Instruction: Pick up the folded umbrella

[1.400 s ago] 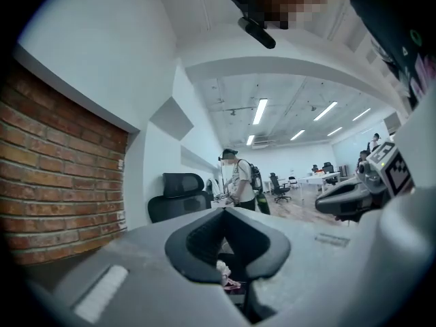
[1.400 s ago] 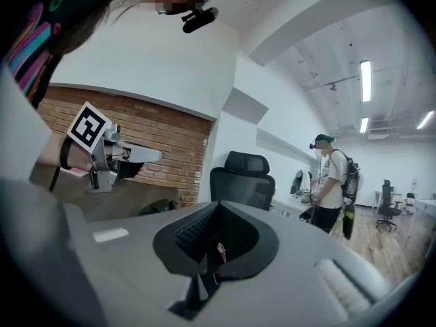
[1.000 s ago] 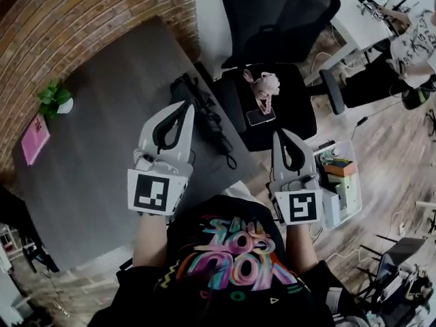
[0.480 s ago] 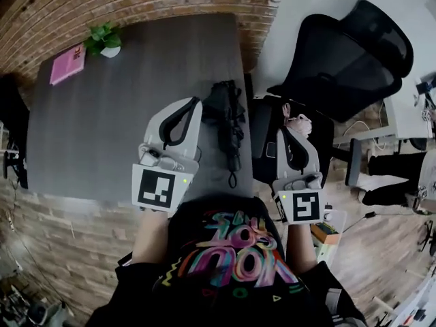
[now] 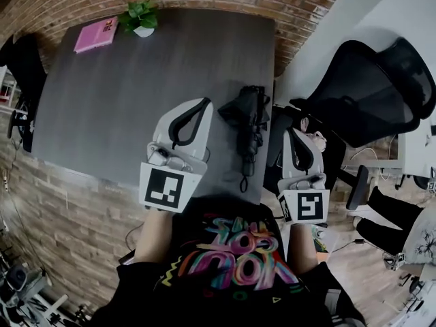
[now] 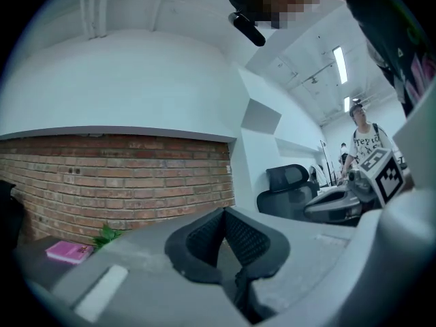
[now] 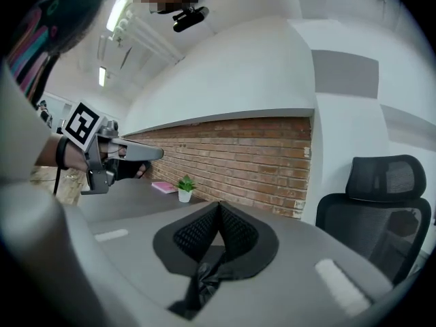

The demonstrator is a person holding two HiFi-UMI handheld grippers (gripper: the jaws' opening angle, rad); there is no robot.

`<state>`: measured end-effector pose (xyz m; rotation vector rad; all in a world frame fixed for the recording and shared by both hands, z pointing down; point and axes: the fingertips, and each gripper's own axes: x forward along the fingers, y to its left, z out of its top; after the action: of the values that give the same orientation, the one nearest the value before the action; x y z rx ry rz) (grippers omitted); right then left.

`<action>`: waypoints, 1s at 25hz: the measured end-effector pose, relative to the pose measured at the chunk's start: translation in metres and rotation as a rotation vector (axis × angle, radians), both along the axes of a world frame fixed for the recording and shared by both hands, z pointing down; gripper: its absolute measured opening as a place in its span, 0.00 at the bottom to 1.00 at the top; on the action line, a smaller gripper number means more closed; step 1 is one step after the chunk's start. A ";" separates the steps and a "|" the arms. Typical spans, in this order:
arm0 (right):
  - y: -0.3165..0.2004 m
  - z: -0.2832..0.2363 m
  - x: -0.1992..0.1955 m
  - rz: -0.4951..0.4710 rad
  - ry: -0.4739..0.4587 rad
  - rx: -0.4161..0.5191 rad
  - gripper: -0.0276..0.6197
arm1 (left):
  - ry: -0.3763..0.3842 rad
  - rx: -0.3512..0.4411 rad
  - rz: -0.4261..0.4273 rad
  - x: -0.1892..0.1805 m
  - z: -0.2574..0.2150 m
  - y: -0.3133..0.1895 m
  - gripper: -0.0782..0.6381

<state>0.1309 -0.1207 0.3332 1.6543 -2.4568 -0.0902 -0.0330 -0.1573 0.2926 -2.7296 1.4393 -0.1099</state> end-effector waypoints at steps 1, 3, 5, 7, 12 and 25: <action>-0.001 0.001 -0.003 -0.007 0.001 -0.005 0.04 | 0.000 -0.001 -0.005 -0.004 0.000 0.000 0.11; -0.002 0.003 -0.008 -0.018 0.004 -0.014 0.04 | -0.001 -0.005 -0.013 -0.010 0.002 0.000 0.11; -0.004 0.007 -0.011 -0.023 0.006 -0.023 0.04 | -0.001 -0.014 -0.020 -0.014 0.004 0.000 0.11; -0.006 0.010 -0.014 -0.024 0.009 -0.035 0.04 | -0.002 -0.021 -0.023 -0.017 0.006 0.001 0.11; -0.010 0.025 -0.019 -0.034 0.017 -0.076 0.07 | -0.005 -0.037 -0.022 -0.022 0.013 0.001 0.11; -0.025 0.089 -0.036 -0.090 0.035 -0.252 0.22 | -0.006 -0.070 -0.015 -0.024 0.028 -0.008 0.11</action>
<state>0.0950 -0.1457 0.4227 1.4261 -2.4012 0.1706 -0.0566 -0.1653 0.3201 -2.7713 1.4820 -0.1725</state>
